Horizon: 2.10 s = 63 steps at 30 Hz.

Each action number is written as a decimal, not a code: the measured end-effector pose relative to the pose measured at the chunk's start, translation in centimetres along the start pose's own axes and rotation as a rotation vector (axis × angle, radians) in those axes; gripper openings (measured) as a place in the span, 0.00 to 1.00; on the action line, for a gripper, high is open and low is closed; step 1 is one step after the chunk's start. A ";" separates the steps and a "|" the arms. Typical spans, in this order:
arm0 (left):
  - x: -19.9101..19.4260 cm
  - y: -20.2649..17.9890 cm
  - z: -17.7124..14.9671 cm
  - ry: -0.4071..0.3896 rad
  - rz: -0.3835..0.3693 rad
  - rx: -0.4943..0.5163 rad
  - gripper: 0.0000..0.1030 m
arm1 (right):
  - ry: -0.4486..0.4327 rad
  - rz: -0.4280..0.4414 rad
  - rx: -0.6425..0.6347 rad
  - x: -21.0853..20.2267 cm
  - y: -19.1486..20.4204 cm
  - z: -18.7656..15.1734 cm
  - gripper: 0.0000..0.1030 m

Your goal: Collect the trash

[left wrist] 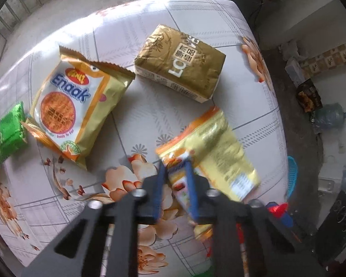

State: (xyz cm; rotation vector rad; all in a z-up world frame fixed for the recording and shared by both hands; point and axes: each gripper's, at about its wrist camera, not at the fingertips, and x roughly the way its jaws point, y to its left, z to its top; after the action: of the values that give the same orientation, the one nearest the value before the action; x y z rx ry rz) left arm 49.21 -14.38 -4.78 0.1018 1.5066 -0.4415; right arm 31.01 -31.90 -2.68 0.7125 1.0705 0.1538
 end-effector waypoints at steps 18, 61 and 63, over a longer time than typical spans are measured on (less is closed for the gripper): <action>-5.7 1.6 -1.9 -0.151 -0.072 0.018 0.00 | -0.066 -0.008 0.016 -2.7 -0.4 -0.6 0.05; 0.1 -9.1 -0.2 -0.010 0.174 0.036 0.57 | -0.192 0.005 0.170 -10.0 -7.7 -4.1 0.05; -0.5 -9.0 -0.4 -0.016 0.172 0.014 0.42 | -0.196 0.008 0.172 -10.5 -7.8 -4.4 0.05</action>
State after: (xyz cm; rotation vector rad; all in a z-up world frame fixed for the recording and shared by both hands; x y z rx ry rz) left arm 45.74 -22.37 -2.52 0.2363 1.4654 -0.3143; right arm 20.41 -40.59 -0.76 0.8683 0.9005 -0.0023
